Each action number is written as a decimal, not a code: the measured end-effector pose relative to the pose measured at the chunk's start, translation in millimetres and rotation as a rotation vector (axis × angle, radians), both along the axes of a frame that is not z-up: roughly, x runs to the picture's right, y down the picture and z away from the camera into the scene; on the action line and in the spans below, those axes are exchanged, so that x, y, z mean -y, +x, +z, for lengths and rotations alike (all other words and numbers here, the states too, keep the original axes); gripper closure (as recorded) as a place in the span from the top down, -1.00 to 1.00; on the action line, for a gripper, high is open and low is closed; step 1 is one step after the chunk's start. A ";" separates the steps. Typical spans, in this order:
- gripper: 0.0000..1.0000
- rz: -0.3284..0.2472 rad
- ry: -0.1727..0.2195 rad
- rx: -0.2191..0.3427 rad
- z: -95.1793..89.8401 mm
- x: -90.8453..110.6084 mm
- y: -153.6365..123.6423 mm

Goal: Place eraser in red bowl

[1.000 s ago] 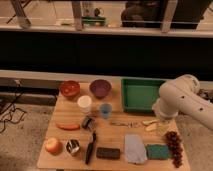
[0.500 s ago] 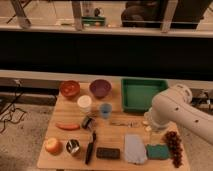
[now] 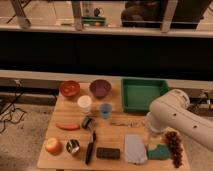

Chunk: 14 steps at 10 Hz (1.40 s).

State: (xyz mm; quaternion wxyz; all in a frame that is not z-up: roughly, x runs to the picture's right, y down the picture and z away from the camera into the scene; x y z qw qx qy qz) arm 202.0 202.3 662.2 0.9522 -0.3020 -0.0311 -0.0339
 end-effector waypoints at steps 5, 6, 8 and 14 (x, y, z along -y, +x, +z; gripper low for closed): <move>0.60 0.003 -0.002 0.002 -0.4 -1.1 0.4; 0.60 0.010 -0.007 0.017 -1.2 -5.0 -2.6; 0.60 0.027 -0.016 0.052 -10.0 -22.1 -24.4; 0.60 -0.011 -0.093 0.122 -12.4 -103.0 -94.6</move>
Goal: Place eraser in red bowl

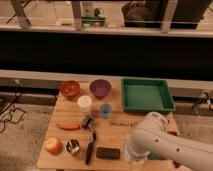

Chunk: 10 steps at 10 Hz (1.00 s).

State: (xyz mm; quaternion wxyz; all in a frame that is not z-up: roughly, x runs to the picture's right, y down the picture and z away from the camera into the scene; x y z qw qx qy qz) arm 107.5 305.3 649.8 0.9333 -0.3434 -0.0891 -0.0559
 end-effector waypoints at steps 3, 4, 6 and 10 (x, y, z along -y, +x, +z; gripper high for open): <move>0.60 -0.007 -0.009 0.010 0.3 -5.5 -7.3; 0.60 -0.009 -0.009 0.012 0.5 -5.4 -8.6; 0.60 -0.007 -0.009 0.010 0.3 -5.6 -7.4; 0.60 -0.002 0.001 0.013 6.7 -4.7 -16.0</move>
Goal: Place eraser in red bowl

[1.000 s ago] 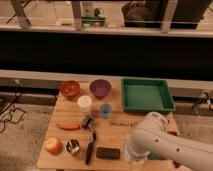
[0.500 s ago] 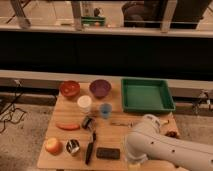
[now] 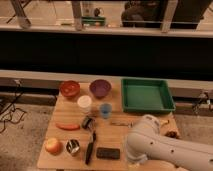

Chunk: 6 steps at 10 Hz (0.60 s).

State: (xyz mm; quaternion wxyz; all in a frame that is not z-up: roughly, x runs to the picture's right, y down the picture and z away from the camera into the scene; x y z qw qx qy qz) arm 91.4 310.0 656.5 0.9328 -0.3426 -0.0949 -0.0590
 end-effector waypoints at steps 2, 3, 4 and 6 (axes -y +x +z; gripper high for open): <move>0.60 0.005 0.008 0.012 5.3 1.7 -6.8; 0.60 0.011 0.012 0.017 7.9 3.0 -9.7; 0.60 0.014 0.018 0.027 12.0 4.3 -14.6; 0.60 0.022 0.018 0.042 18.6 2.7 -20.8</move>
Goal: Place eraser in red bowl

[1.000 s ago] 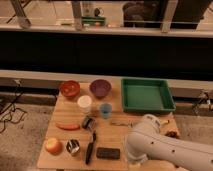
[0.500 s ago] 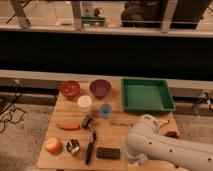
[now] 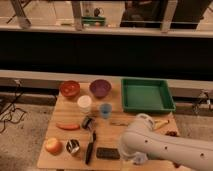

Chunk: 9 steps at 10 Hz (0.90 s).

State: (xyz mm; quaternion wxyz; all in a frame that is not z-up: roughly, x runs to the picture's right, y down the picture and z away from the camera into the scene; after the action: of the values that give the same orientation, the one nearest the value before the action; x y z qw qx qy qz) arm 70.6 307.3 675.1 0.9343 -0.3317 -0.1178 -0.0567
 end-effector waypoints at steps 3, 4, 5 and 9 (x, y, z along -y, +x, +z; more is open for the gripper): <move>0.60 0.008 -0.012 0.029 13.3 -10.1 -12.3; 0.60 0.013 -0.017 0.037 18.0 -13.1 -14.7; 0.60 0.017 -0.023 0.049 22.1 -15.4 -17.2; 0.60 0.019 -0.047 0.114 39.5 -19.7 -29.7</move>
State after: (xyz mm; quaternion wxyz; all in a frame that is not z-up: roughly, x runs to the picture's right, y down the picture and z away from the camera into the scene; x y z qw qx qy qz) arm 40.9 327.0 714.6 0.9184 -0.3489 -0.1752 -0.0638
